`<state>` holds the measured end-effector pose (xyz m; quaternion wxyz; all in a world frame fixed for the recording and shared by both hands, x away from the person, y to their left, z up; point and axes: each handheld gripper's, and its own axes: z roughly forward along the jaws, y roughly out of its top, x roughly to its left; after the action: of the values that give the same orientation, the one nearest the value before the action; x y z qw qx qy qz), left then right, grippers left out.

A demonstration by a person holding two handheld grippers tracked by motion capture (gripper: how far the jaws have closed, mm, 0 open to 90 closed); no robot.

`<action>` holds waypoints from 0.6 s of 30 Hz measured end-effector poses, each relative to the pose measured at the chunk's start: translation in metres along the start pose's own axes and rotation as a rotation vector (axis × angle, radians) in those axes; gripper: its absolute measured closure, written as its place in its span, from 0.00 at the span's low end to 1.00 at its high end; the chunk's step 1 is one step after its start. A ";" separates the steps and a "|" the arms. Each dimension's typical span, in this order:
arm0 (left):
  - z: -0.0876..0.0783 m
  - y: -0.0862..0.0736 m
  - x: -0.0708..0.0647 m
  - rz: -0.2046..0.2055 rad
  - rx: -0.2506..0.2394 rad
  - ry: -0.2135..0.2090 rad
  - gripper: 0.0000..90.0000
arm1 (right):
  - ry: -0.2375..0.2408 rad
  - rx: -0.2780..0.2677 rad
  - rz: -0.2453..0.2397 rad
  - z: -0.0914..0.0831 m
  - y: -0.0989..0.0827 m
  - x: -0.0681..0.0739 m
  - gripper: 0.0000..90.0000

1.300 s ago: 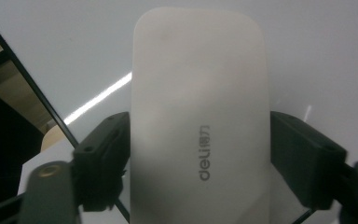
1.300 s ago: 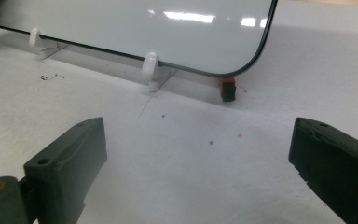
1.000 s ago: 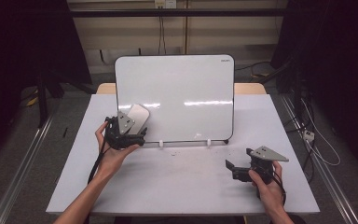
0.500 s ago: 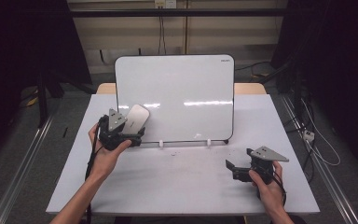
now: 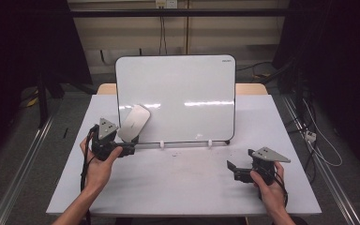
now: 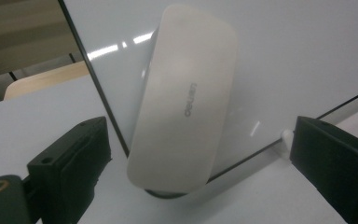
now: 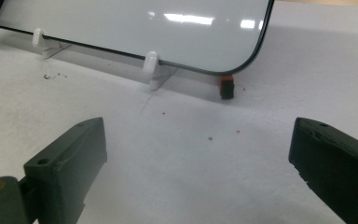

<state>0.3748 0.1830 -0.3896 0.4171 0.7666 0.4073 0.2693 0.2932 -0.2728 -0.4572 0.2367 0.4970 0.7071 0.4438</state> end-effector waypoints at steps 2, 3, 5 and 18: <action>-0.001 -0.007 0.000 -0.014 0.012 -0.014 0.06 | -0.001 -0.001 0.002 -0.001 0.000 0.000 0.05; -0.002 -0.009 0.000 -0.014 0.019 -0.020 0.06 | -0.002 0.001 0.003 -0.001 -0.001 0.000 0.05; -0.003 -0.015 -0.001 -0.013 0.046 -0.032 0.06 | -0.005 0.001 0.006 -0.001 -0.001 -0.001 0.05; -0.028 -0.040 -0.011 0.003 0.017 -0.034 0.07 | -0.014 0.000 0.006 -0.003 -0.002 -0.002 0.05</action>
<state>0.3322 0.1980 -0.4105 0.4171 0.7752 0.4012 0.2532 0.2903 -0.2760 -0.4577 0.2403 0.5021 0.7039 0.4412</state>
